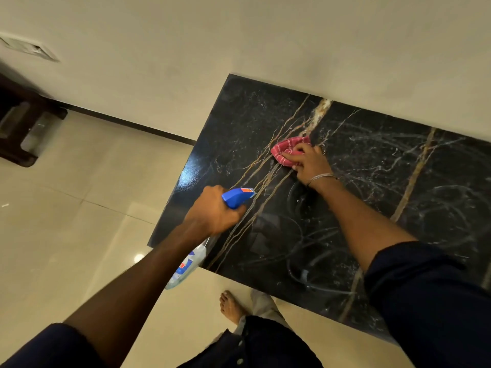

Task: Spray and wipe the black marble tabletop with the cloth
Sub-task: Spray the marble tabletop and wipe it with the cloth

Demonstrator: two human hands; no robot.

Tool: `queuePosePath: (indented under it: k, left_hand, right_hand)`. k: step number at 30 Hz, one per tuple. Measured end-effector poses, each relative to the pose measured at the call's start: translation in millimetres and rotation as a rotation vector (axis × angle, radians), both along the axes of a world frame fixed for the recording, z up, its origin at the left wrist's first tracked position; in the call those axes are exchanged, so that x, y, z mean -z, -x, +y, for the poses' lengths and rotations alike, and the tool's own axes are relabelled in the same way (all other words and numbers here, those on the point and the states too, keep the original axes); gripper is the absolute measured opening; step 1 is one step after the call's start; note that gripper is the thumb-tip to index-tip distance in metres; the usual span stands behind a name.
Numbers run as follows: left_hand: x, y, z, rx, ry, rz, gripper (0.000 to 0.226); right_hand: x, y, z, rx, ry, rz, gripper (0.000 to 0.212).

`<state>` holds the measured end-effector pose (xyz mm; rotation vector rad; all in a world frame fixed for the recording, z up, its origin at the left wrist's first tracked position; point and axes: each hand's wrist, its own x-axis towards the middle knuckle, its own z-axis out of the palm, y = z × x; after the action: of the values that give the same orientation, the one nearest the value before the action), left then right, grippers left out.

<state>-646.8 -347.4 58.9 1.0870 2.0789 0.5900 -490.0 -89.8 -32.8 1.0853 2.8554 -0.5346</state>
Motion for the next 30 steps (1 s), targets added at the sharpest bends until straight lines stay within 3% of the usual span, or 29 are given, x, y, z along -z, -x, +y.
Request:
queuePosePath:
  k: [6, 11, 16, 19, 25, 30]
  left_hand:
    - [-1, -2, -14, 0.011, 0.037, 0.002, 0.018]
    - [-9, -3, -23, -0.042, -0.031, -0.014, 0.016]
    - [-15, -3, -24, -0.078, -0.081, -0.053, 0.021]
    - [-12, -4, -27, -0.079, -0.062, -0.067, 0.016]
    - [-10, 0, -39, -0.081, -0.045, -0.033, 0.011]
    - [-12, -2, -41, -0.099, -0.067, -0.032, 0.013]
  right_hand:
    - [-3, 9, 19, -0.006, 0.096, -0.019, 0.044]
    - [-3, -1, -44, -0.046, 0.076, 0.026, 0.048]
    - [-1, -29, -132, -0.343, 0.099, 0.089, 0.050]
    - [-1, -34, -115, -0.529, 0.039, 0.059, 0.048]
    - [-6, 7, -60, -0.018, -0.036, 0.014, 0.045]
    - [1, -4, -121, -0.179, -0.082, 0.060, 0.048]
